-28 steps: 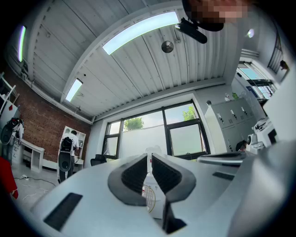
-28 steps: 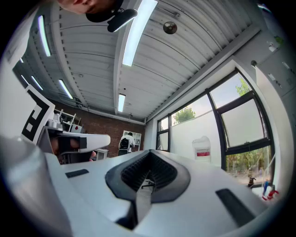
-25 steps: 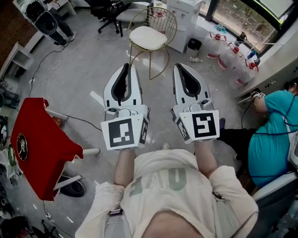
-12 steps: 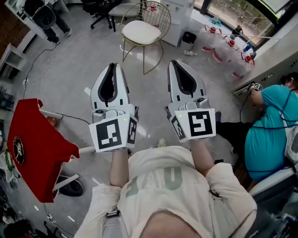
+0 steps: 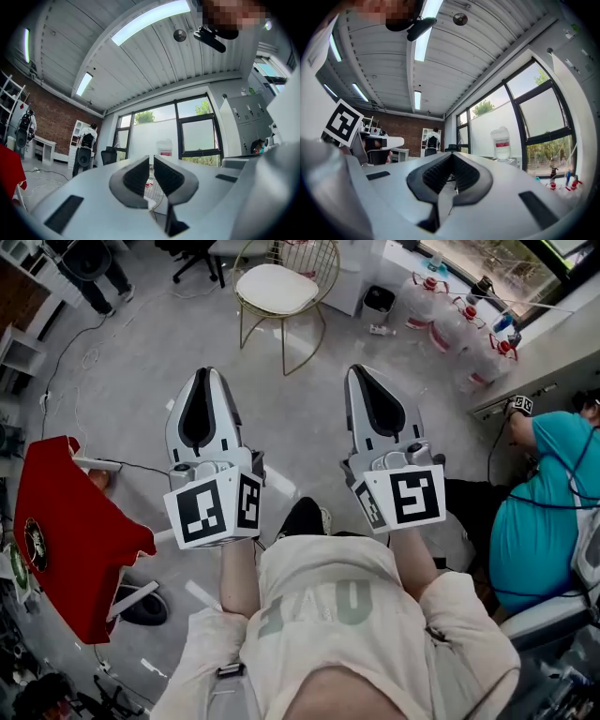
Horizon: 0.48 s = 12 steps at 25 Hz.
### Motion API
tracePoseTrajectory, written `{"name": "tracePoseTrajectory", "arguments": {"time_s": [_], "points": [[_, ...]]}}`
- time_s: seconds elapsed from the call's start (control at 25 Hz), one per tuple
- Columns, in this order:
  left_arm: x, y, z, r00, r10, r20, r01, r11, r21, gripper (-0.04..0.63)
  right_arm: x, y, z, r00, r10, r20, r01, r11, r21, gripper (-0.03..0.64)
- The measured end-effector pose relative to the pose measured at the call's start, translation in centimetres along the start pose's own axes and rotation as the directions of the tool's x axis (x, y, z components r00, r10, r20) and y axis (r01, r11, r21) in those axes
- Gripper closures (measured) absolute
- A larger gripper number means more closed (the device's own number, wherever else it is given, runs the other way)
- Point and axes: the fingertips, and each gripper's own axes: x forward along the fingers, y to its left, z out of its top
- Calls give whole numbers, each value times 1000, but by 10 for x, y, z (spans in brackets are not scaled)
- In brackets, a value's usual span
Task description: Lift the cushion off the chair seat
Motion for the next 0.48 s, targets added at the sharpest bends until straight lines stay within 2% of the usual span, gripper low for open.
{"name": "tracePoseTrajectory", "arguments": {"time_s": [0.16, 0.28, 0.36, 0.48], "points": [[13, 2, -12, 1000, 5, -6, -5, 1000, 14, 555, 7, -16, -18, 999, -9, -34, 10, 1000, 25, 601], [32, 7, -13, 1000, 9, -4, -9, 1000, 15, 555, 20, -23, -18, 999, -3, -39, 2, 1000, -19, 601], [48, 8, -18, 1000, -5, -1, 5, 1000, 30, 555, 33, -35, -16, 999, -27, -20, 26, 998, -59, 600], [85, 13, -30, 999, -39, 7, 39, 997, 69, 555, 64, -49, -20, 998, -58, 32, 59, 997, -54, 600]]}}
